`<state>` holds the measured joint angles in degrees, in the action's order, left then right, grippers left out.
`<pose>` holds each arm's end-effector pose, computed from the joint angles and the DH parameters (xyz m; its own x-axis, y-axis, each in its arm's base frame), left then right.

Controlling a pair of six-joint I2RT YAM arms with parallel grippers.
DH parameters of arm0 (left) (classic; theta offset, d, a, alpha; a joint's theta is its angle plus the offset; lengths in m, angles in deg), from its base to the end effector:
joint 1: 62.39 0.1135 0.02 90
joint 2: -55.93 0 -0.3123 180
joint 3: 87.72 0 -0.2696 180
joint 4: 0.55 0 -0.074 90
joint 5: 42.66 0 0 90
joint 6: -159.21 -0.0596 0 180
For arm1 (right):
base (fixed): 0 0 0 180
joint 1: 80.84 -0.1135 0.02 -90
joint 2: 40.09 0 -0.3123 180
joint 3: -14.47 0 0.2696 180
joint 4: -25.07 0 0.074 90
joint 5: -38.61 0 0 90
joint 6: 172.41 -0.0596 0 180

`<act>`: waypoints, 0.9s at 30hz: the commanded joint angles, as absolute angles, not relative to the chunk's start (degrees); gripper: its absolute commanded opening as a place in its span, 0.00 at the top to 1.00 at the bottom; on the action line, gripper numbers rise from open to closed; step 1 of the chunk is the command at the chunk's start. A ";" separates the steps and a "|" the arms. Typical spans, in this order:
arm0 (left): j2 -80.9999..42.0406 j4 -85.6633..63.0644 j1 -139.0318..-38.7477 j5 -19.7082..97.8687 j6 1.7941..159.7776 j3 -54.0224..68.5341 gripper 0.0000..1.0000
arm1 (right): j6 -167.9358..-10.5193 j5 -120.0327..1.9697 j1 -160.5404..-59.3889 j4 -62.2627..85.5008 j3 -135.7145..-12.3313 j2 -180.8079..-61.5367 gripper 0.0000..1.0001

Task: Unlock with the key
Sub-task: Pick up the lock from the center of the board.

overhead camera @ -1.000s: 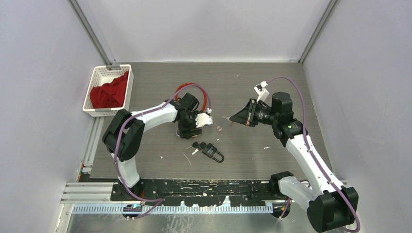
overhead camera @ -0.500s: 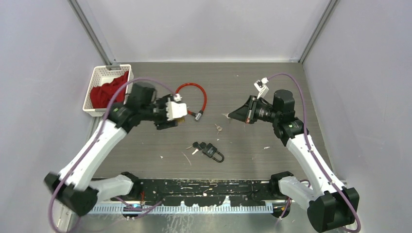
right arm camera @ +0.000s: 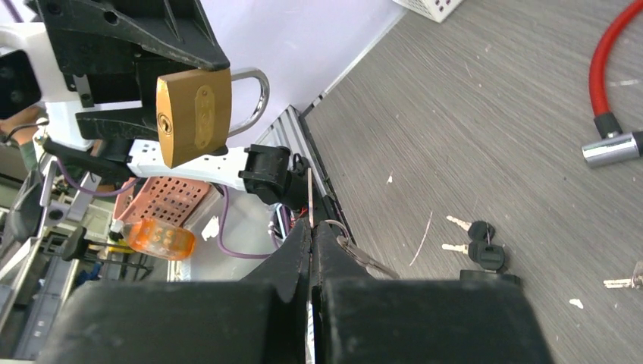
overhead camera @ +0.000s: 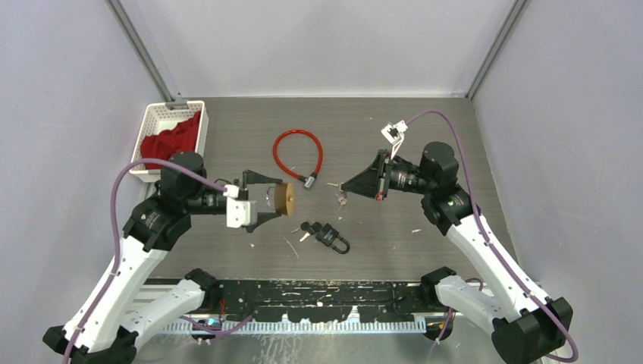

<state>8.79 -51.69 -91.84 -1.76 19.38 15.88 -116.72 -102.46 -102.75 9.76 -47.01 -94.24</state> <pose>0.1064 -0.1118 0.4321 0.5034 0.2903 -0.8138 0.8496 0.0053 0.5274 0.1820 0.1232 0.3856 -0.6414 0.1238 -0.7571 -0.7114 0.2733 0.6474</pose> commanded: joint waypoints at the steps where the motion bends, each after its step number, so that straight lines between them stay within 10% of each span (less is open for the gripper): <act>1: 12.87 -42.19 -91.83 -12.72 14.99 14.40 1.00 | -116.19 -105.99 -102.90 15.79 -47.51 -91.38 0.99; 20: 14.46 -49.04 -91.92 -11.92 -4.86 16.54 1.00 | -113.71 -101.76 -105.37 13.09 -51.54 -91.30 0.99; 27: 3.13 -64.99 -91.84 -6.28 15.17 8.94 1.00 | -101.73 -94.51 -107.61 6.18 -54.01 -91.52 0.99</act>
<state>10.04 -58.20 -91.91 -8.54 2.84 16.33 -110.77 -99.99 -105.87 8.62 -49.85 -92.10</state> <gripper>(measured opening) 0.649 0.035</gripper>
